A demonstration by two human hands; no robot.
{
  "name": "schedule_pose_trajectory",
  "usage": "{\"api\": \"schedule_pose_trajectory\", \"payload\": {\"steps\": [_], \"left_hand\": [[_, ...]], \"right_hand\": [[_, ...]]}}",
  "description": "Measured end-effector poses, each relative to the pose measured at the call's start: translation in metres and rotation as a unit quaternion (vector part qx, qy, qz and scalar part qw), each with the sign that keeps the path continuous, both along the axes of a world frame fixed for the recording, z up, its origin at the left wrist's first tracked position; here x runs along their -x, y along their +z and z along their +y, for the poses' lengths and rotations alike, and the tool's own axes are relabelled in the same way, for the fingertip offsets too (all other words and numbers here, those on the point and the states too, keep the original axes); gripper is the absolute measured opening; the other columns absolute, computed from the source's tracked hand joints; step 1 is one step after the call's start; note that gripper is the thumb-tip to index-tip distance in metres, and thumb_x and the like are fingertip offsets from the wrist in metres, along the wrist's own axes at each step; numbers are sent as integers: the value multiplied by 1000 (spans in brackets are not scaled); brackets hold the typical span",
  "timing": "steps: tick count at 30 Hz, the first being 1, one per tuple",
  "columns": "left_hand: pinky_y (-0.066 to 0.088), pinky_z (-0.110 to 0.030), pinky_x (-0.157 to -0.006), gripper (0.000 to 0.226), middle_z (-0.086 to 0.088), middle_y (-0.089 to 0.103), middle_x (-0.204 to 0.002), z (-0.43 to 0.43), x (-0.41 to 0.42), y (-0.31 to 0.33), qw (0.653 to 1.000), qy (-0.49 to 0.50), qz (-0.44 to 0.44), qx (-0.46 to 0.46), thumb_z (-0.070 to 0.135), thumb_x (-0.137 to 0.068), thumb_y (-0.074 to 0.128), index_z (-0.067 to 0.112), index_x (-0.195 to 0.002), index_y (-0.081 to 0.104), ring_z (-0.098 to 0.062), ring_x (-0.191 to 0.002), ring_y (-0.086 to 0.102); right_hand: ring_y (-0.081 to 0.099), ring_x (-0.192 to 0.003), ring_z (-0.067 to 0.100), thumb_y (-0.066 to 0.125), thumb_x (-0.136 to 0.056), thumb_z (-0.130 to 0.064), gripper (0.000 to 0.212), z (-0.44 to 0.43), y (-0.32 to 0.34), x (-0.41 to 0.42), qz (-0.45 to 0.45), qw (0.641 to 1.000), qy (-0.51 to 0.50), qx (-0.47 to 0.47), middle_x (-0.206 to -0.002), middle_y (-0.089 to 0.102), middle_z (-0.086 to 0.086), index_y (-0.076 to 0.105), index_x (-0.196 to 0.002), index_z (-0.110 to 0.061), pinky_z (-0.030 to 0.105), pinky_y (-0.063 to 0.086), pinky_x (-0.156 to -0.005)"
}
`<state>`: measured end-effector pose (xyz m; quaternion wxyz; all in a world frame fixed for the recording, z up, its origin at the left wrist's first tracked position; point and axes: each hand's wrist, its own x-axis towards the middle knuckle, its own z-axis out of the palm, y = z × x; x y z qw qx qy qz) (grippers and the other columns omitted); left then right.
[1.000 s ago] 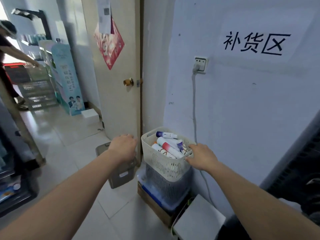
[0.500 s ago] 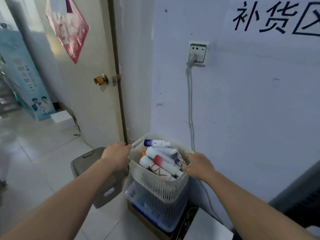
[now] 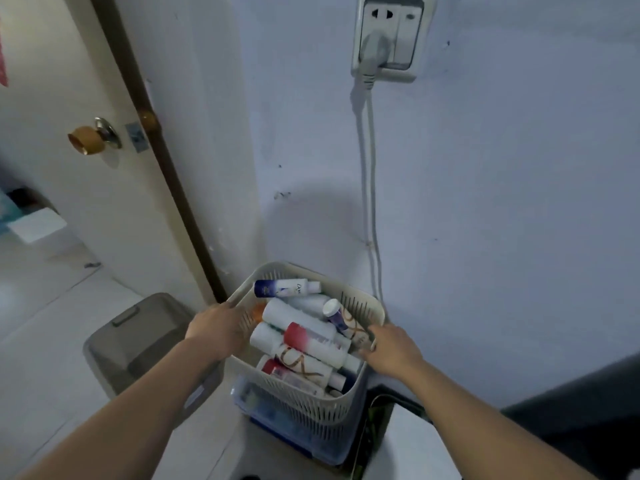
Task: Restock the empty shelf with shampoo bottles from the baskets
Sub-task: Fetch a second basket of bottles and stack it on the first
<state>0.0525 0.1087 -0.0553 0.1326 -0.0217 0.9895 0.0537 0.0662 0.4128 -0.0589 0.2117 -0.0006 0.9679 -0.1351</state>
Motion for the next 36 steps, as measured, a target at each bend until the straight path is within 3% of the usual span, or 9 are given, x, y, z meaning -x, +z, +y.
{"api": "schedule_pose_trajectory", "payload": {"steps": [3,9,12,16,19,21,26,30,36], "left_hand": [[56,-32,-82,36,1,65,-111,-6,30,-17,999,-9,-31,-5,35,-90,56,24,-124,59,-16,-96,64],[52,-41,-89,31,-3,58,-114,-26,87,-61,996,-41,-81,-5,33,-92,49,22,-121,53,-22,-103,59],[49,-41,-90,35,-6,54,-119,-33,113,-83,996,-38,-84,-18,31,-91,52,17,-124,50,-26,-110,56],[46,-46,-92,43,-12,42,-124,-29,136,-104,993,-11,-79,-87,21,-92,52,11,-131,38,-33,-112,49],[46,-49,-87,47,-16,32,-128,-25,146,-115,986,18,-66,-151,14,-92,51,11,-135,32,-41,-109,51],[45,-47,-81,46,-18,38,-128,-29,153,-119,981,43,-72,-173,14,-94,49,12,-137,33,-42,-105,55],[54,-49,-76,24,-12,61,-104,-46,159,-133,974,44,-66,-212,26,-96,38,25,-119,45,-31,-85,61],[44,-32,-60,24,-4,63,-81,-48,156,-135,954,87,-48,-281,20,-100,36,36,-111,51,-22,-72,59],[47,-34,-63,25,-3,64,-74,-49,154,-137,928,129,-45,-346,23,-98,37,28,-95,61,-21,-69,60]], "right_hand": [[60,-111,30,58,-90,-38,37,-6,-18,10,-11,998,-50,25,-122,63,10,61,-120,-16,33,50,-86],[60,-104,24,53,-82,-52,49,-11,-87,25,-48,974,-205,79,-112,61,1,51,-119,-21,36,52,-81],[60,-106,24,51,-81,-50,50,-19,-108,29,-51,948,-295,107,-113,61,1,51,-121,-20,32,48,-79],[59,-90,24,47,-96,-28,23,-39,-103,31,-39,896,-420,136,-104,63,8,55,-110,-13,32,42,-69],[57,-77,21,39,-102,-26,24,-46,-111,28,5,856,-497,143,-92,63,8,57,-97,-12,32,42,-63],[53,-75,20,35,-104,-28,25,-50,-112,26,21,835,-528,156,-84,59,4,53,-96,-13,33,39,-66],[56,-81,28,28,-106,-31,34,-60,-117,27,57,781,-587,207,-83,57,7,53,-105,-8,38,44,-74],[50,-86,25,28,-107,-28,39,-66,-117,31,75,755,-610,229,-91,54,9,54,-118,-1,34,40,-79],[49,-93,23,31,-107,-27,39,-64,-118,30,99,723,-640,240,-101,56,9,60,-118,-3,33,39,-86]]}}
